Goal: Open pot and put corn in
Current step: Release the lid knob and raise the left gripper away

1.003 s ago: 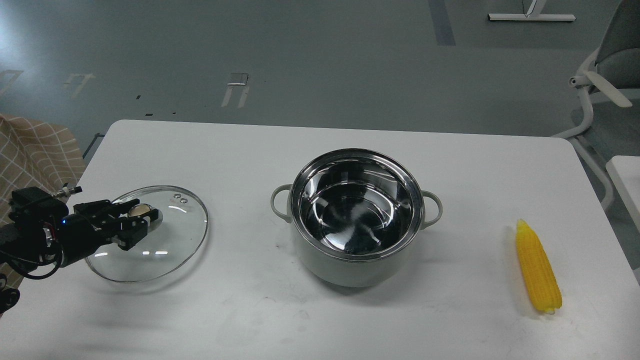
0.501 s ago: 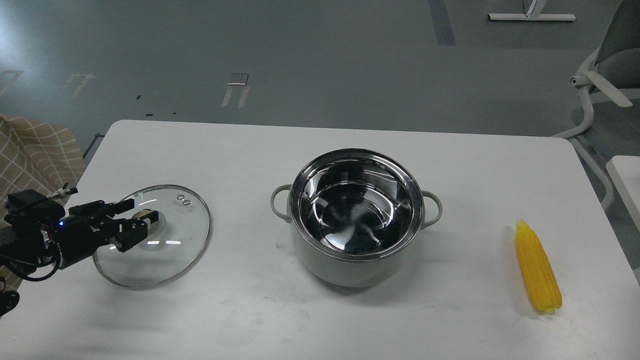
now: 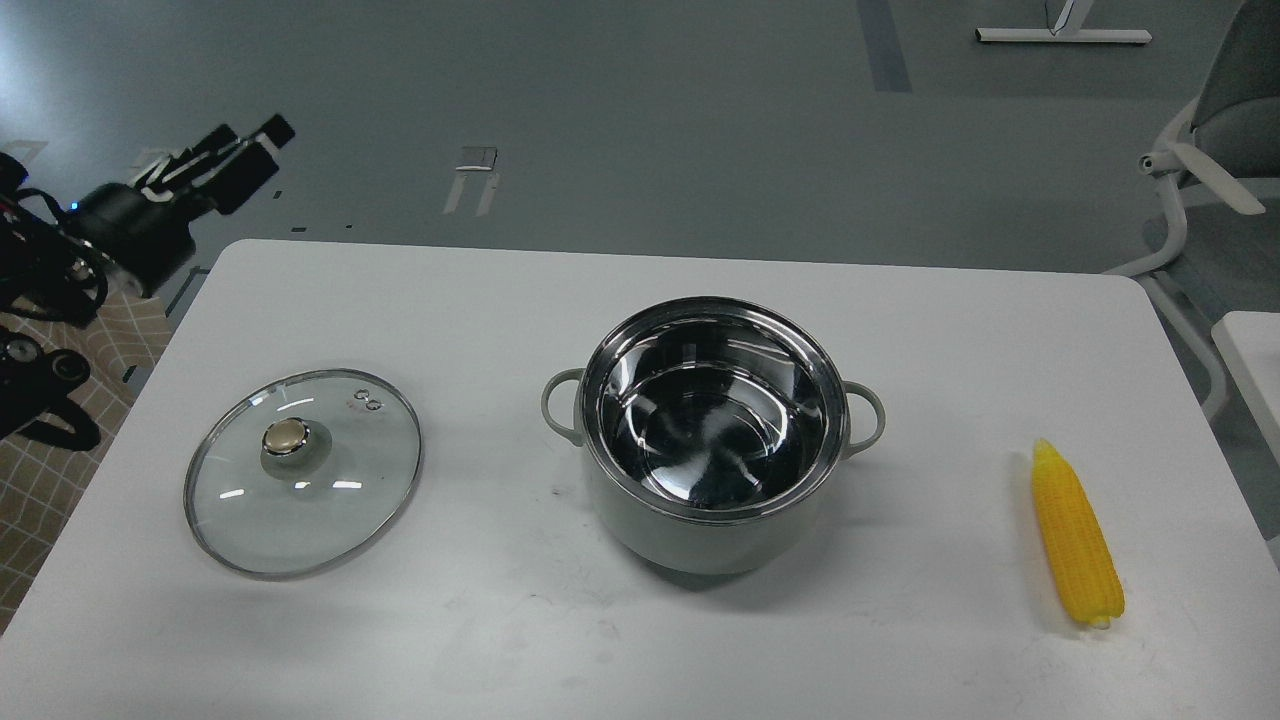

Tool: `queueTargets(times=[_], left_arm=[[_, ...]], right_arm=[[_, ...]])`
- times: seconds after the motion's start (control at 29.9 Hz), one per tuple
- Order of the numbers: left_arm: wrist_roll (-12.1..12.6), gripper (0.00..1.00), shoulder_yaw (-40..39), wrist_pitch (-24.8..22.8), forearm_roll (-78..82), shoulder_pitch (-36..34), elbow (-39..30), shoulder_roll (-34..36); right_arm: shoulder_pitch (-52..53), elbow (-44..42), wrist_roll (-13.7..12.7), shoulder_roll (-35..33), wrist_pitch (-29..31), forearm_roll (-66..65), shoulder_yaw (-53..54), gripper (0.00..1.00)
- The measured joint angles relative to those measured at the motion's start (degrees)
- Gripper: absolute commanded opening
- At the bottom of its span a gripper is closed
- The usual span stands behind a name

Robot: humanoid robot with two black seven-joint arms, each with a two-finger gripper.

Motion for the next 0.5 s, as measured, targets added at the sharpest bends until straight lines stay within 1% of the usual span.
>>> queueTargets(times=[0.13,0.27,0.33,0.37,0.5], left_arm=[[0.01,0.84,0.0,-2.15,-7.6,-6.21,3.77,-4.2],[0.13,0.84,0.0,-6.16,-17.58,-11.53,10.33,-9.05],[0.13,0.84,-0.04,-9.76,-23.54,-13.84,13.75,-11.17],[0.13,0.84,-0.08,-12.64,-27.51,-14.74,15.17,-12.05],[0.14,0.9,-0.82,-21.59,-40.72,-15.96,17.0,-13.26]], right_arm=[[-1.7,3.88,0.3,-2.04,-0.01,-10.52,-0.14,1.0],[-5.24,8.47,0.64,-3.13,-0.01,-23.39,-0.17,1.0],[-6.94,10.68,0.69,-3.23,0.0,-29.36,-0.18,1.0],[-7.78,11.56,0.71,-3.24,-0.01,-32.23,-0.2,1.0],[-10.95,13.39,0.71,-3.36,-0.05,-37.96,-1.84,1.0]])
